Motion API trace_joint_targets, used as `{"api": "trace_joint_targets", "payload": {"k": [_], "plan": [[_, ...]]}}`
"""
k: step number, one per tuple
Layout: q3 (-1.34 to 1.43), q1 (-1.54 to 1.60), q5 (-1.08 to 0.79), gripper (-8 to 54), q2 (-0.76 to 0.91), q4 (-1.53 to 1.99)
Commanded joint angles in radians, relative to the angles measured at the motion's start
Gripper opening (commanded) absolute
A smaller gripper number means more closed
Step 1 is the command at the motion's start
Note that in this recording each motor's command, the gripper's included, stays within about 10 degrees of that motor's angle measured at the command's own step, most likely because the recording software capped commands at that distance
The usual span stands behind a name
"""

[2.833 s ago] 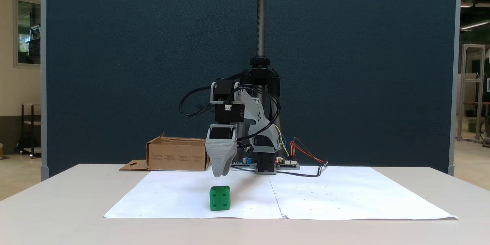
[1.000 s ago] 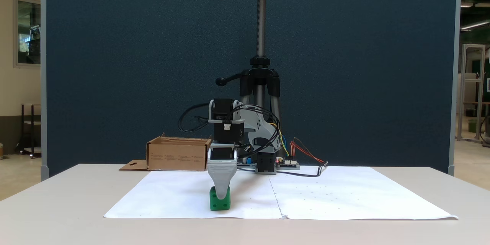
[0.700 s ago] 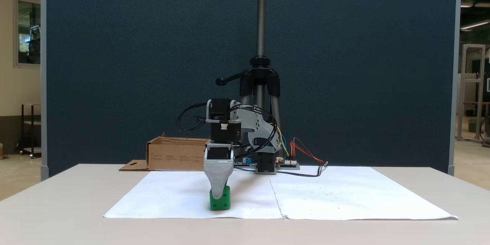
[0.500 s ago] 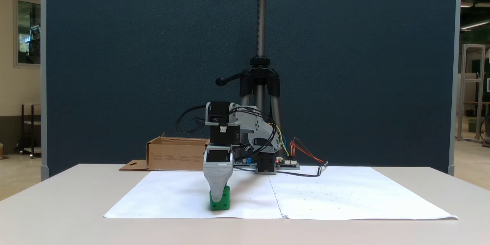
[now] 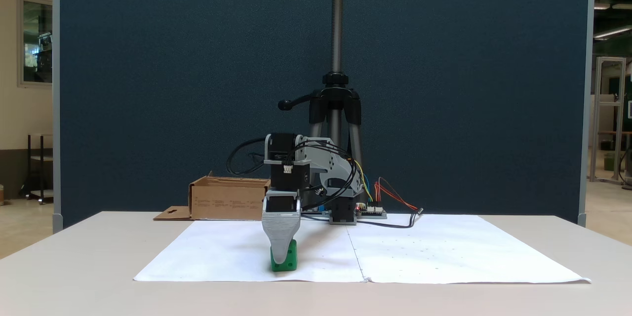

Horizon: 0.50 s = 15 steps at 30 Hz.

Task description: Grasp a green dice and put it in the bin.

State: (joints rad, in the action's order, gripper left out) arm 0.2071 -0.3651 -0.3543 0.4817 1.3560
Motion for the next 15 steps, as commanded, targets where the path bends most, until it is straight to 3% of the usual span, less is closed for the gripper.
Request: {"api": "trace_joint_targets", "payload": {"k": [1, 15], "plan": [[-0.044, -0.008, -0.086, 43.6, 0.038, -0.041], [-0.044, -0.008, -0.081, 42.4, 0.011, -0.052]]}}
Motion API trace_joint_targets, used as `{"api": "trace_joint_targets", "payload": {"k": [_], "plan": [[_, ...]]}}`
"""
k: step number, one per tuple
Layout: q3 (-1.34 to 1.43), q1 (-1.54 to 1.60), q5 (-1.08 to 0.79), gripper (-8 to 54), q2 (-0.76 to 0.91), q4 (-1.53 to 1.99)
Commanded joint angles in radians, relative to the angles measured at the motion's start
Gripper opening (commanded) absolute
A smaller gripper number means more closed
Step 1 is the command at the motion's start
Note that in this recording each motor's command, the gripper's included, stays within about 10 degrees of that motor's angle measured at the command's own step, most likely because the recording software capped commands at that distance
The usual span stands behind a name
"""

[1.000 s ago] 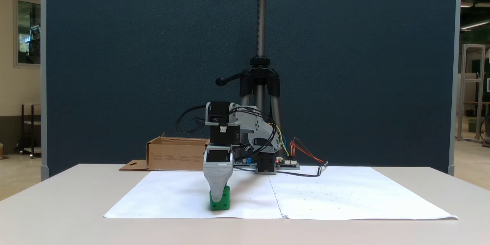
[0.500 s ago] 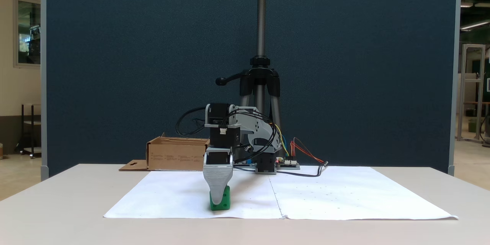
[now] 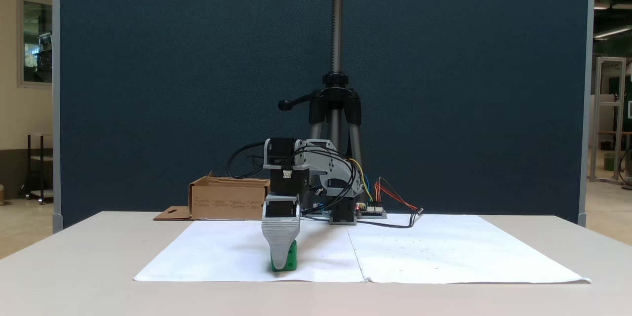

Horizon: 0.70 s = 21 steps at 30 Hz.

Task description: Grasp a green dice and put it in the bin.

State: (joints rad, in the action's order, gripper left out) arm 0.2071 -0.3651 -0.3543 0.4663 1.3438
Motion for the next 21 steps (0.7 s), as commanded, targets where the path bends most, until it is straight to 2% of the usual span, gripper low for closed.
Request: {"api": "trace_joint_targets", "payload": {"k": [1, 6, 9, 14, 18, 21], "plan": [[-0.044, -0.008, -0.081, 42.2, 0.026, -0.038], [-0.044, -0.008, -0.077, 41.0, 0.011, -0.038], [-0.044, -0.008, -0.077, 37.9, 0.006, -0.035], [-0.044, -0.008, -0.078, 26.9, 0.006, -0.035], [-0.044, -0.015, -0.078, 12.2, 0.006, -0.038], [-0.044, -0.017, -0.077, 11.8, 0.006, -0.041]]}}
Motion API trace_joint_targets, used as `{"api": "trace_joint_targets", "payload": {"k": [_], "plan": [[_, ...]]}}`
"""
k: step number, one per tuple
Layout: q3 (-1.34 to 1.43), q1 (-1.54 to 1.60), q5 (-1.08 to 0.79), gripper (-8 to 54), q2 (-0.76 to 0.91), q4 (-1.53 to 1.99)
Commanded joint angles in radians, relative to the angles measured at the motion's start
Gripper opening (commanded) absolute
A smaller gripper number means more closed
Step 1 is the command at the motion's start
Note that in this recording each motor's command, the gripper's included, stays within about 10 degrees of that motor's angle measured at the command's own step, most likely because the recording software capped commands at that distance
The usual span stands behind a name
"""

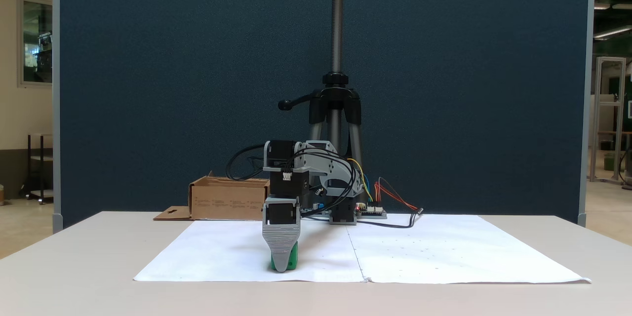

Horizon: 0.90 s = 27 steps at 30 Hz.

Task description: Grasp a green dice and put it in the bin.

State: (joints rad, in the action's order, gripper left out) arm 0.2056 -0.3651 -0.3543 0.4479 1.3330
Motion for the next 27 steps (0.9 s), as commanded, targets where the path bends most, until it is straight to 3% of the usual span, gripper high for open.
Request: {"api": "trace_joint_targets", "payload": {"k": [1, 9, 20, 27], "plan": [[-0.043, -0.017, -0.074, 11.7, 0.025, -0.029], [-0.04, -0.034, 0.11, 11.8, 0.077, 0.002], [0.376, -0.094, 0.364, 11.8, 0.569, 0.13], [0.403, -0.276, 0.497, 11.8, 0.876, 0.133]]}}
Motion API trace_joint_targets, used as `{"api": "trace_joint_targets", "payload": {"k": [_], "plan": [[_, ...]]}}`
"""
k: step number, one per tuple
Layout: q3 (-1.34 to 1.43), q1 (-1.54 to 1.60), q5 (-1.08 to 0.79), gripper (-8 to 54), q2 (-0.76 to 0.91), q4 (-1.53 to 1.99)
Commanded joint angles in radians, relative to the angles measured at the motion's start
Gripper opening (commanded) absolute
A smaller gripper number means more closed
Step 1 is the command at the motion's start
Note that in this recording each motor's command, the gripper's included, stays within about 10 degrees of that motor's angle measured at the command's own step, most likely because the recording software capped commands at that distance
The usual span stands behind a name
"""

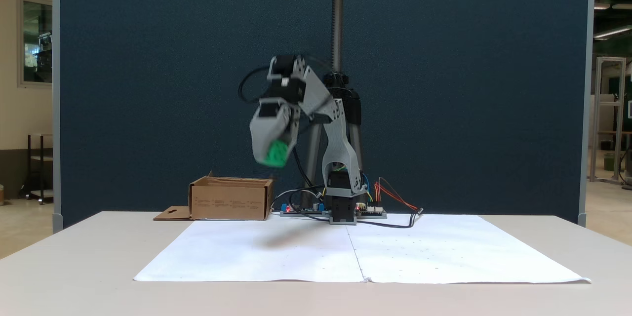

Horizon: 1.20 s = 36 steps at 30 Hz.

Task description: Grasp a green dice and put it in the bin.

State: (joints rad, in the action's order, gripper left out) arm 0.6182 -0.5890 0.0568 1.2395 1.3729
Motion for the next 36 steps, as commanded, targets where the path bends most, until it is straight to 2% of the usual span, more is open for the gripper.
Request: {"api": "trace_joint_targets", "payload": {"k": [1, 8, 19, 31, 36], "plan": [[-0.006, -0.087, 0.086, 11.8, 0.097, 0.094], [0.003, -0.431, 0.071, 11.8, 0.115, 0.075], [0.005, -0.862, -0.143, 11.8, 0.101, -0.021], [0.19, -1.131, -0.233, 11.7, -0.032, -0.281], [0.235, -1.197, -0.27, 11.8, -0.049, -0.273]]}}
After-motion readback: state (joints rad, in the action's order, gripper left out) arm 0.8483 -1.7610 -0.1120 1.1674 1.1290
